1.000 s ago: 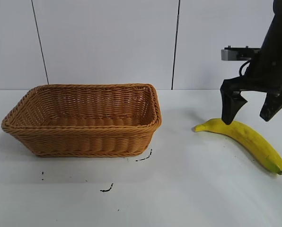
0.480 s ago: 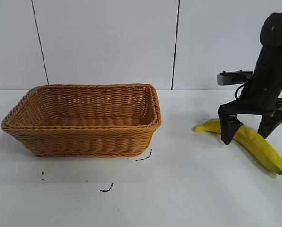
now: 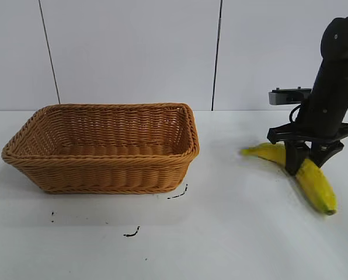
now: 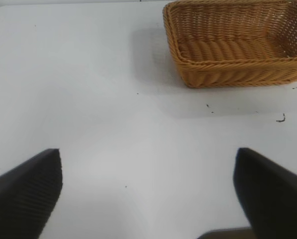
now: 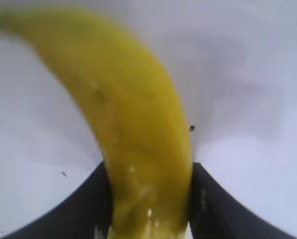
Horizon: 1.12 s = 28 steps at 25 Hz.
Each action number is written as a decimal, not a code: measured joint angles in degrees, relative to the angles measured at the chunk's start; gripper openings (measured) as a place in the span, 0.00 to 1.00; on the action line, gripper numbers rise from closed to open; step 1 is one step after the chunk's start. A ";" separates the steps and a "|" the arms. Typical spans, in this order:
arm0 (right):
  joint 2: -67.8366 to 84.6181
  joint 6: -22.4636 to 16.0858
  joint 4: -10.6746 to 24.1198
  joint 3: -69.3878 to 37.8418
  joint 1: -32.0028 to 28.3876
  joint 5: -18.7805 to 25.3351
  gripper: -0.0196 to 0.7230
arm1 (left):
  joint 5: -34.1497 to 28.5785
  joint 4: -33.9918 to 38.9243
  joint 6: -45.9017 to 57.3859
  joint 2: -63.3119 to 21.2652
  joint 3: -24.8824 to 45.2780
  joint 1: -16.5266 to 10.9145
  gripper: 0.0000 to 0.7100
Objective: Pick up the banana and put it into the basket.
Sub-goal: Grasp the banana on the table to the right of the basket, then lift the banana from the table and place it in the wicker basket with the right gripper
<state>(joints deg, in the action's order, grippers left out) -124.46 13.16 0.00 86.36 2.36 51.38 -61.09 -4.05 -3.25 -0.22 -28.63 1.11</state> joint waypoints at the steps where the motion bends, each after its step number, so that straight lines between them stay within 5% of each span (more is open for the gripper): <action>1: 0.66 -0.14 0.52 0.85 0.00 1.56 0.42 | 0.00 0.00 0.00 0.00 0.00 0.00 0.98; 11: 7.62 -0.19 -1.62 16.75 0.00 16.88 0.42 | 0.00 0.00 0.00 0.00 0.00 0.00 0.98; 17: 7.94 -0.36 -3.91 23.14 0.85 18.03 0.42 | 0.00 0.00 0.00 0.00 0.00 0.00 0.98; 28: 7.94 0.32 0.69 29.85 12.68 18.25 0.42 | 0.00 0.00 0.00 0.00 0.00 0.00 0.98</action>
<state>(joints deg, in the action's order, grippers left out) -116.51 13.47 0.69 116.20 15.04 69.63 -61.09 -4.05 -3.25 -0.22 -28.63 1.11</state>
